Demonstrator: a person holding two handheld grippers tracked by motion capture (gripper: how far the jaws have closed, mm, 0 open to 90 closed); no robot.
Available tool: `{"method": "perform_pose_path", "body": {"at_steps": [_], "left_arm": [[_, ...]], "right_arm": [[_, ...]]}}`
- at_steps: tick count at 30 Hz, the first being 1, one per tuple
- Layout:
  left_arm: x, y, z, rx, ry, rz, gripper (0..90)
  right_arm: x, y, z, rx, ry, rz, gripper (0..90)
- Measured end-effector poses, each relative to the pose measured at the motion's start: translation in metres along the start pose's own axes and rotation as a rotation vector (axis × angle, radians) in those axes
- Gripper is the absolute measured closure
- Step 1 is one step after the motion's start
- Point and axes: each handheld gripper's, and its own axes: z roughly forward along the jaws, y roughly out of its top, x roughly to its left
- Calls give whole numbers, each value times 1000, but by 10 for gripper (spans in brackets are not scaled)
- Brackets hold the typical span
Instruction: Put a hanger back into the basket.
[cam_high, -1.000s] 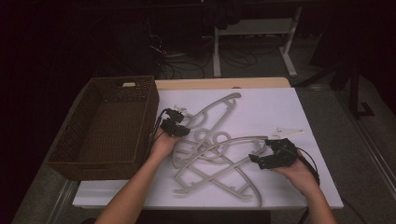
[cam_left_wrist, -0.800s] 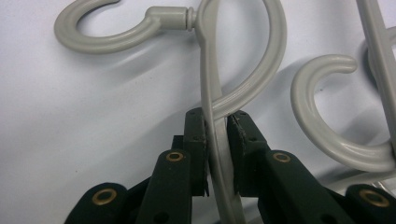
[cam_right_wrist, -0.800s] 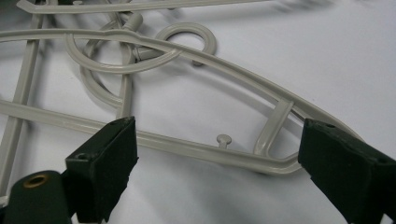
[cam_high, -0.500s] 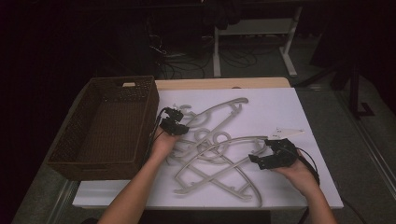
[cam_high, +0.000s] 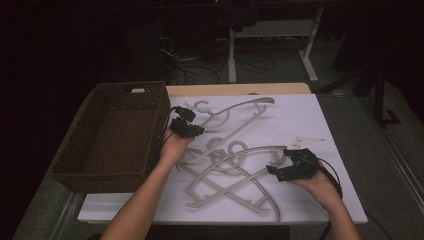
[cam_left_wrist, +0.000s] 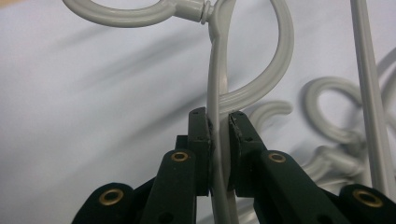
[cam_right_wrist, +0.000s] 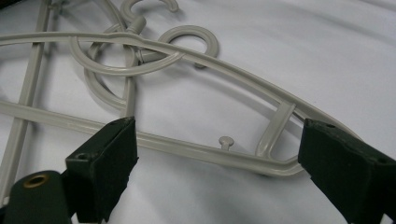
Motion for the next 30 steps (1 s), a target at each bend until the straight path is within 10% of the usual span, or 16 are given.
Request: {"method": "perform_pose_path", "body": {"at_steps": [17, 23, 30], "left_arm": [[10, 48, -98, -43, -33, 38, 816], [34, 36, -125, -78, -71, 26, 817], [67, 11, -151, -68, -20, 16, 817]], "right_arm": [[2, 0, 0, -6, 10, 1, 116], [2, 1, 1, -5, 12, 1, 116], [4, 1, 3, 2, 14, 1, 116]]}}
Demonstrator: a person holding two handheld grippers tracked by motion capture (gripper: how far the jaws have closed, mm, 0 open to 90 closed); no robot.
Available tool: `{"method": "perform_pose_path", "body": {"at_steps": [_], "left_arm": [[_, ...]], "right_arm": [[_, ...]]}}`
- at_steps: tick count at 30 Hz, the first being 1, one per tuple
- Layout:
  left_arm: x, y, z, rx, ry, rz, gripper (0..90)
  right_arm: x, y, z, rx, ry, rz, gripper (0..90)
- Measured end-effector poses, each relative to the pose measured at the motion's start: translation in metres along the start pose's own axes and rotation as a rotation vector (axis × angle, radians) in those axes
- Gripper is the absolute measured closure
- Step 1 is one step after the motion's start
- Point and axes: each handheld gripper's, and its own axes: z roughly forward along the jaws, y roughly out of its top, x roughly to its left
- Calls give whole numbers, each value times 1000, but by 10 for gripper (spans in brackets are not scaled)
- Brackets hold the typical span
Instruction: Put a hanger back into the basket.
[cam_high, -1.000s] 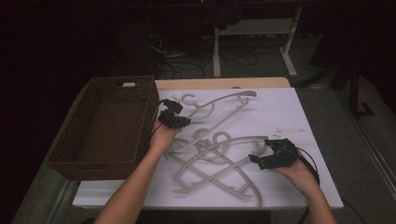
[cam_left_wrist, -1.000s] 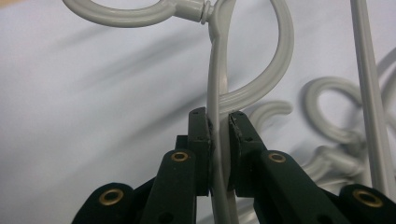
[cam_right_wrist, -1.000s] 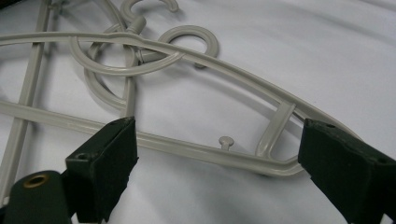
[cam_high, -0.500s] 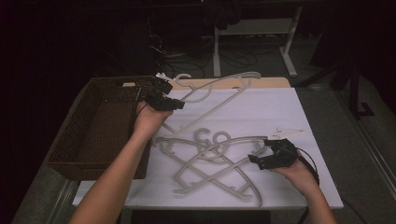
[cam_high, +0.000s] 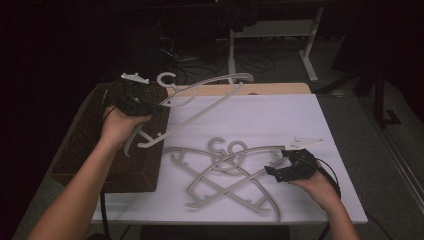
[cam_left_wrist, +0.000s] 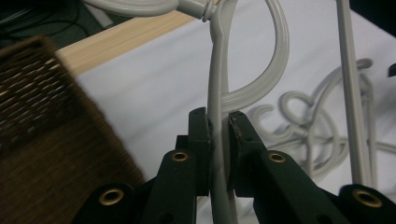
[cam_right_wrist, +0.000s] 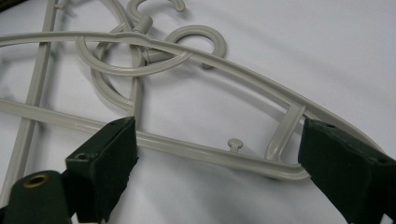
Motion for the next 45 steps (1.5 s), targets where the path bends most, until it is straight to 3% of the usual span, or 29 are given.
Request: {"method": "perform_pose_path", "body": {"at_steps": [13, 20, 28, 31, 38, 45], "left_arm": [[53, -36, -49, -31, 85, -40, 817], [78, -57, -66, -35, 143, -68, 818], [107, -80, -80, -30, 195, -117, 818], [123, -93, -89, -32, 225, -156, 818], [146, -114, -94, -4, 269, -200, 818], [156, -126, -83, 40, 286, -222, 818]], "right_arm": [[0, 0, 0, 3, 2, 1, 114], [0, 1, 0, -3, 7, 8, 16], [0, 0, 1, 6, 3, 11, 16], [0, 0, 2, 9, 2, 11, 16], [0, 0, 3, 14, -2, 14, 16], [1, -1, 5, 18, 0, 15, 16]]}}
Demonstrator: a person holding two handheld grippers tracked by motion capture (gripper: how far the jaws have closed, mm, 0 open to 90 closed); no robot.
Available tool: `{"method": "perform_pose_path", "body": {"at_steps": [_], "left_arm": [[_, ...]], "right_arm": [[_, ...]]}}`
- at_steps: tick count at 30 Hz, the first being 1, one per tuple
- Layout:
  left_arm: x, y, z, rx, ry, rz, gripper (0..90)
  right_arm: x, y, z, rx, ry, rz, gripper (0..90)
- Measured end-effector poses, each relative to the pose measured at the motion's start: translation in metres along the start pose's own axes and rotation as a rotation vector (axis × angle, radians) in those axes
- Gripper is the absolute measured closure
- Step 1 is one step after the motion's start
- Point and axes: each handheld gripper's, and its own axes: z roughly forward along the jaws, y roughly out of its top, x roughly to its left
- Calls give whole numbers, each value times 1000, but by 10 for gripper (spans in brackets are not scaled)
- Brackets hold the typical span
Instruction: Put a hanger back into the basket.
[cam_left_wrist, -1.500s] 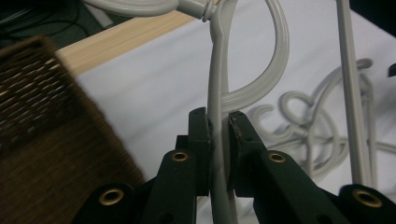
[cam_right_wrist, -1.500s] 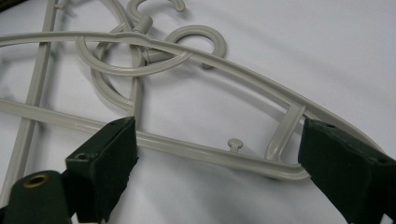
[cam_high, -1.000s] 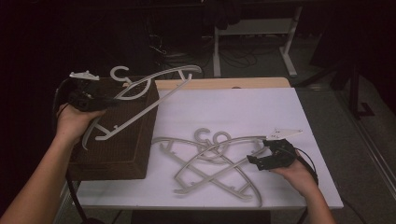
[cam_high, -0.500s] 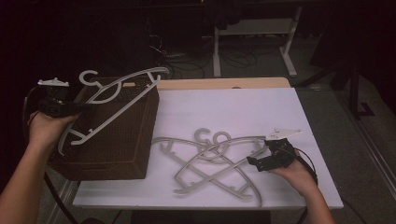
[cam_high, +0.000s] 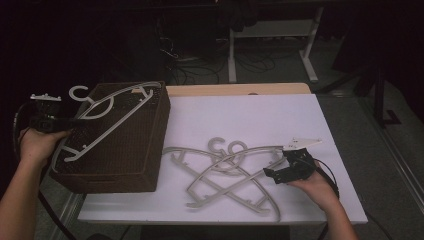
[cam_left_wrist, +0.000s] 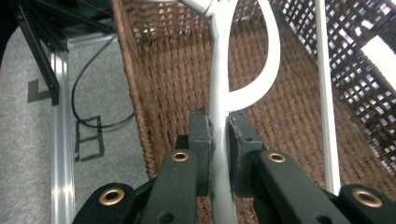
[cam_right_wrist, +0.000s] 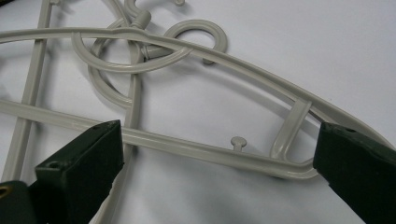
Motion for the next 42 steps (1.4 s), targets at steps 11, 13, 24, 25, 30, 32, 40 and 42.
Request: {"method": "perform_pose_path", "body": {"at_steps": [11, 13, 24, 25, 30, 32, 40, 42], "left_arm": [[-1, -4, 15, 3, -10, -31, 628], [-2, -4, 14, -10, -31, -39, 598], [-29, 4, 8, -97, -184, -15, 438], [-34, 5, 8, -100, -198, -8, 420], [-56, 11, 5, -139, -281, 24, 350], [-61, 13, 5, -151, -295, 26, 325], [-116, 29, 3, -196, -413, 111, 270], [-129, 31, 4, -199, -438, 128, 260]], "right_arm": [[0, 0, 0, 2, 0, -3, 16], [0, 0, 0, 1, 0, -2, 16], [0, 1, 1, 5, 4, -6, 16], [0, 1, 1, 4, 4, -5, 16], [1, 2, 1, 4, 10, -5, 16], [0, 2, 1, 1, 10, -7, 16], [0, 0, -2, -5, 14, -4, 16], [0, 0, -2, -8, 16, -2, 17]]}}
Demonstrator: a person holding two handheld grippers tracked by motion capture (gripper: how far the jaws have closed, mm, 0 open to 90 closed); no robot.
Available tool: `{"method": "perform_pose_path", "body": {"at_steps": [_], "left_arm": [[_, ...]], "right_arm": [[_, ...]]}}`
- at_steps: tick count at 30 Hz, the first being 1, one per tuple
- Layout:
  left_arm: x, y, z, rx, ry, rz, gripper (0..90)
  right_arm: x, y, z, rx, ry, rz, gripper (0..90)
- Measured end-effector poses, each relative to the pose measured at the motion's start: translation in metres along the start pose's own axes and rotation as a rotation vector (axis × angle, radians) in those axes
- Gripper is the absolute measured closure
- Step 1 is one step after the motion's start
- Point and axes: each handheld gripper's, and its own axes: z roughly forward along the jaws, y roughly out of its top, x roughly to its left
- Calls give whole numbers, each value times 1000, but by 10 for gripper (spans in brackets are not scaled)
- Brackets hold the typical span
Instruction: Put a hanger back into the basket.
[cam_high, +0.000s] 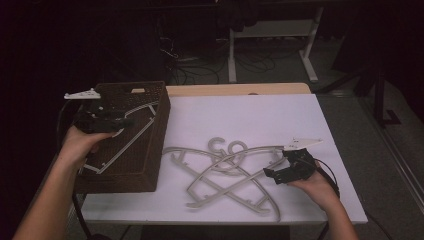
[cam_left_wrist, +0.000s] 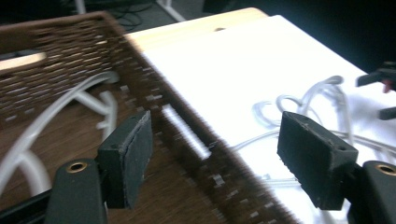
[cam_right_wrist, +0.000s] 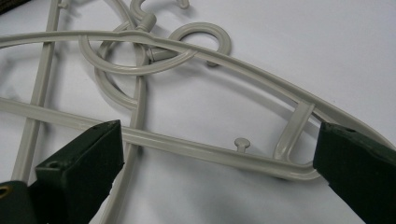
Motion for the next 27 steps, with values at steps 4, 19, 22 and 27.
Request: {"method": "perform_pose_path", "body": {"at_steps": [4, 19, 22, 27], "left_arm": [[-19, 5, 11, -10, -45, 26, 256], [-82, 14, 68, 8, -196, 99, 231], [-97, 16, 79, 13, -212, 121, 227], [-119, 14, 102, 40, -238, 153, 227]], "right_arm": [[1, 1, 0, -2, 2, -1, 17], [2, 2, -2, -24, -1, 17, 17], [2, 0, -4, -26, -3, 23, 17], [3, -4, -5, -26, -7, 28, 17]]}}
